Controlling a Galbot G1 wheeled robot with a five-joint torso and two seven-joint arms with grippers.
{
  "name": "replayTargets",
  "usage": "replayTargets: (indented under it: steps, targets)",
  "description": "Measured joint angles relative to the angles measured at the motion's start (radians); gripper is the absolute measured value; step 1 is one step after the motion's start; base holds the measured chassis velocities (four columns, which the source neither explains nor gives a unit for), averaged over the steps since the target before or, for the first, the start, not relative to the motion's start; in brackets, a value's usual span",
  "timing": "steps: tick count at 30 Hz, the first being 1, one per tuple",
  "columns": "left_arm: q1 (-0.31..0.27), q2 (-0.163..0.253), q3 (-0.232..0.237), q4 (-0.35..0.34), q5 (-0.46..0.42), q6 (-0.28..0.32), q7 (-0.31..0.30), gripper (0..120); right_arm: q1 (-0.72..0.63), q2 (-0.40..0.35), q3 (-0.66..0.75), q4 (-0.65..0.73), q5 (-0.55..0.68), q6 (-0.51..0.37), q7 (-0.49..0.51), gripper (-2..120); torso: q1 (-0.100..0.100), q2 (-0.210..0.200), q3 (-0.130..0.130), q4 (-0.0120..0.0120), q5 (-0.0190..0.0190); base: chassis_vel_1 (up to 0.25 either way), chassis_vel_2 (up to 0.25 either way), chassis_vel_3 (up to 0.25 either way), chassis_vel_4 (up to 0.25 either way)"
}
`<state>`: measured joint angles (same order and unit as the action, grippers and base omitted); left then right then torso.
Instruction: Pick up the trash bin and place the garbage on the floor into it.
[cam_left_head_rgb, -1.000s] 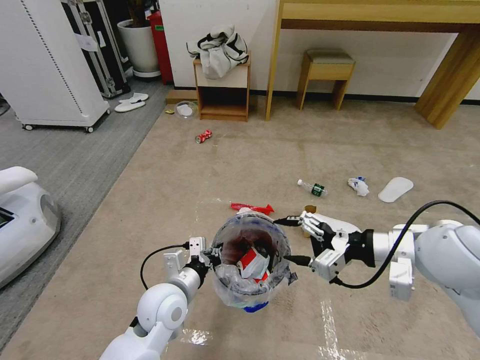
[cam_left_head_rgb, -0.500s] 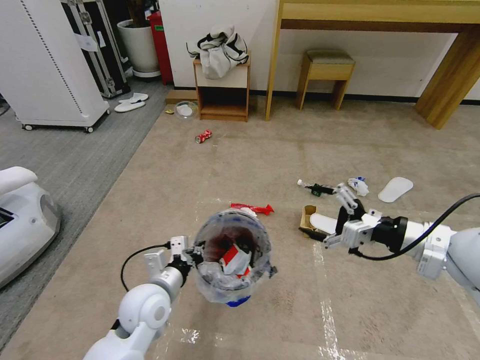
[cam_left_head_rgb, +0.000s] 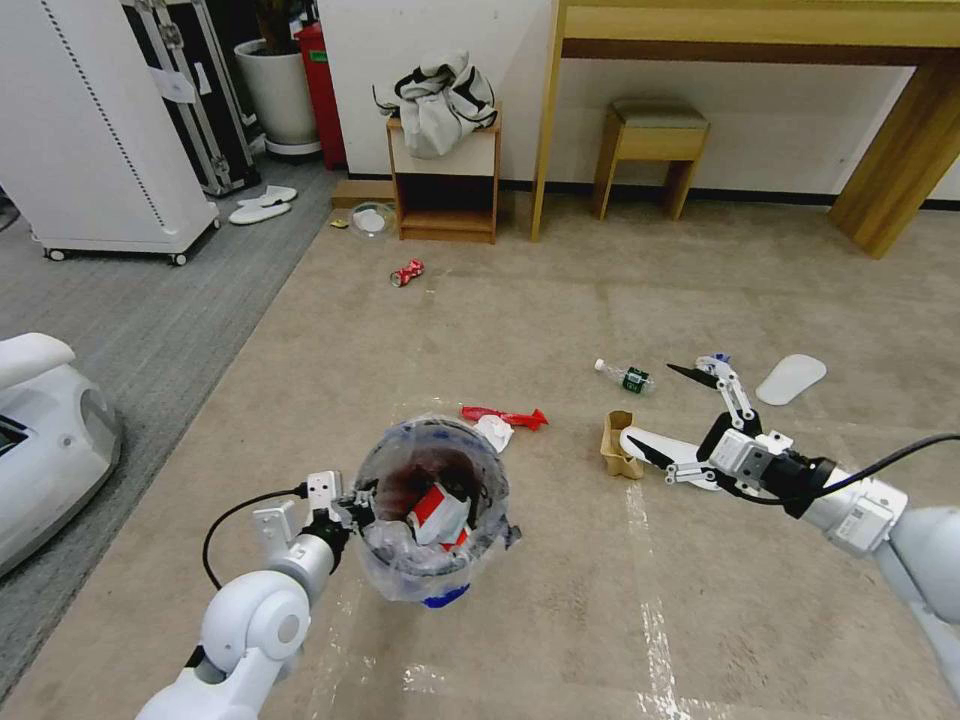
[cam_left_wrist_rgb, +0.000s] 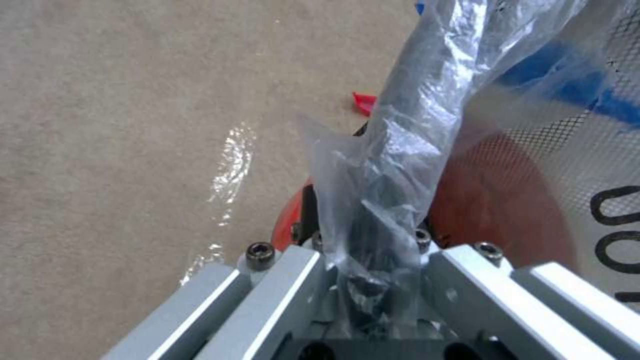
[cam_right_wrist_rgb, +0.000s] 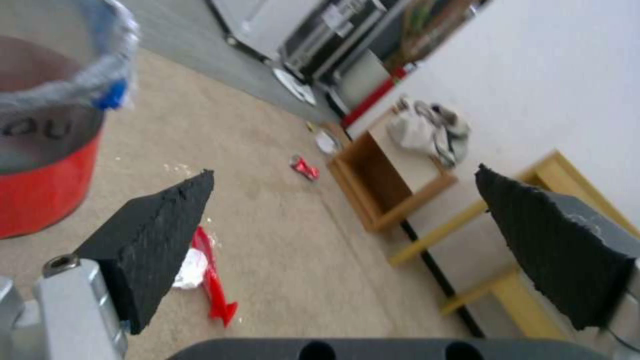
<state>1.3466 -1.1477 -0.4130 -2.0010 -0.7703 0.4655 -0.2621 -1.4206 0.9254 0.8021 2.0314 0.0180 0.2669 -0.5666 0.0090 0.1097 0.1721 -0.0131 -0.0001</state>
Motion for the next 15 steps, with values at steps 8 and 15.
replayTargets:
  steps: [8,15]
  targets:
    - [-0.002,0.006,-0.008,0.003,-0.002,-0.008,0.004,1,-0.024,0.061,-0.012,-0.036,-0.003,-0.013,0.075,100,0.0,0.0,0.0,-0.0001,-0.0001,0.0,0.0,0.0,0.0]
    - [-0.002,0.005,-0.008,-0.005,0.0,-0.009,0.006,1,-0.032,0.119,-0.023,-0.056,-0.001,-0.023,0.142,100,0.0,0.0,0.0,-0.0001,0.0001,0.0,0.0,0.0,0.0]
